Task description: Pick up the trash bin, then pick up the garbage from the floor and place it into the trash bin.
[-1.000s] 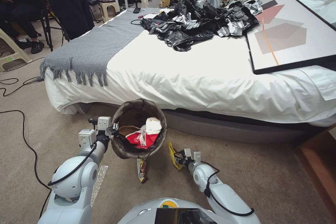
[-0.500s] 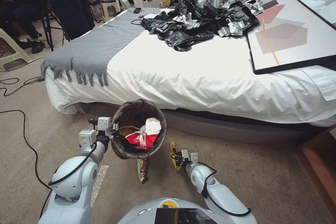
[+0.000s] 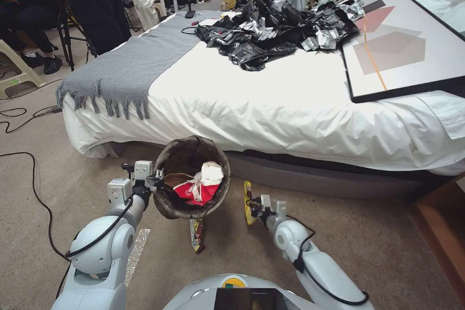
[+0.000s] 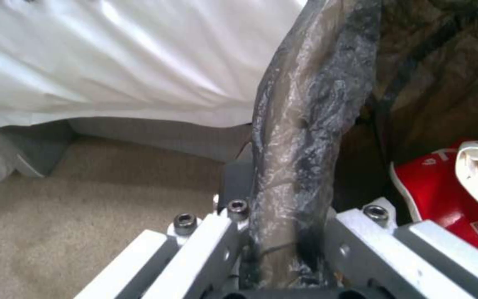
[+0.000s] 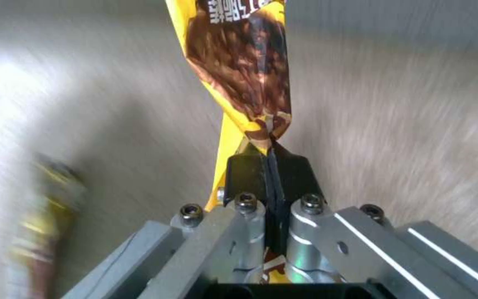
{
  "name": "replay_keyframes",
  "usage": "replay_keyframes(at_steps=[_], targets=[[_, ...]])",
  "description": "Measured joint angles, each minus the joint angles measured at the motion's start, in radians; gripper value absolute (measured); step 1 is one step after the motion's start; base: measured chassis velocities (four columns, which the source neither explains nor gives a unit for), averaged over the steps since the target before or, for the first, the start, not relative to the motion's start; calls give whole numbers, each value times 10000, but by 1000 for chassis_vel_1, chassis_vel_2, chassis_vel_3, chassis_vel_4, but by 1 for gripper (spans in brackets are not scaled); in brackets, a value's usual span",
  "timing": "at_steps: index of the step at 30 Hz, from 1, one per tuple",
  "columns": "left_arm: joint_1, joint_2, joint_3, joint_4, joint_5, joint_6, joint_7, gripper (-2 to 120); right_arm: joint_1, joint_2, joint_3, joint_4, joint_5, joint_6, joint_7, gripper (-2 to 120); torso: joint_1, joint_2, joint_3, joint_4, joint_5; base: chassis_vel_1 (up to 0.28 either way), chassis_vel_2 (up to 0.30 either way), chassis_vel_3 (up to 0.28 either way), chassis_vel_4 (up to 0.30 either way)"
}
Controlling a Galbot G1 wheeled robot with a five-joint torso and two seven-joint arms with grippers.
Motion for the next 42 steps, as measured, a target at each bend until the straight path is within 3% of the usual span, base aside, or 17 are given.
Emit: replay_keyframes(at_steps=[8, 11, 12, 14, 16, 17, 19, 20, 22, 23, 26, 29, 34, 36, 42], targets=[[1, 15, -25, -49, 1, 5, 9, 0, -195, -267, 288, 727, 199, -26, 128, 0, 0, 0, 0, -1, -1, 0, 0, 0, 0], [4, 23, -28, -107, -31, 8, -11, 0, -454, -486, 673, 1653, 562, -199, 349, 0, 0, 0, 0, -2, 0, 0, 0, 0, 0], [8, 24, -28, -153, -43, 10, -36, 0, -730, -727, 1008, 2745, 1041, -474, 649, 0, 0, -1, 0, -1, 2, 0, 0, 0, 0], [10, 23, -24, -176, -45, 10, -51, 0, -859, -848, 1149, 3236, 1274, -606, 816, 0, 0, 0, 0, 0, 0, 0, 0, 0, 0], [17, 24, -2, -255, -47, 12, -105, 0, -1314, -1356, 1672, 5042, 2207, -1107, 1442, 0, 0, 1, 0, -2, -3, 0, 0, 0, 0], [17, 24, -2, -255, -47, 12, -105, 0, -1314, -1356, 1672, 5042, 2207, -1107, 1442, 0, 0, 1, 0, -2, -3, 0, 0, 0, 0], [49, 25, 55, -352, 7, 14, -134, 0, -1670, -1872, 2449, 7556, 3498, -1841, 2555, 0, 0, 0, -1, -2, -2, 0, 0, 0, 0], [49, 25, 55, -352, 7, 14, -134, 0, -1670, -1872, 2449, 7556, 3498, -1841, 2555, 0, 0, 0, -1, -2, -2, 0, 0, 0, 0], [93, 33, 75, -418, 89, 17, -123, 0, -1770, -2178, 3079, 9295, 4472, -2334, 3232, 0, 0, 0, -1, -2, -1, 0, 0, 0, 0], [93, 33, 75, -418, 89, 17, -123, 0, -1770, -2178, 3079, 9295, 4472, -2334, 3232, 0, 0, 0, -1, -2, -1, 0, 0, 0, 0], [141, 45, 105, -482, 204, 21, -84, 0, -1556, -2861, 4129, 11369, 6188, -2495, 3565, 0, -1, 1, -2, -4, -1, 0, 0, 0, 0], [152, 30, 178, -490, 292, 24, -72, 0, -1002, -3490, 4623, 11701, 7312, -2394, 3363, 0, 0, 0, -1, -2, 2, 0, 0, 0, 0], [159, -36, 289, -489, 403, 26, -49, 0, 90, -4098, 4485, 11686, 8162, -2241, 2639, 0, 0, 0, 0, 0, -1, 0, 0, 0, 0], [181, -35, 263, -477, 423, 26, -40, 0, 912, -4342, 3954, 11623, 8453, -2253, 1969, 0, 0, 0, 0, -1, 0, 0, 0, 0, 0], [153, -22, 244, -380, 434, 26, -32, 0, 2444, -5149, 2755, 11565, 8582, -2446, 1313, 0, 0, 0, 0, -3, -2, 0, 0, 0, 0]])
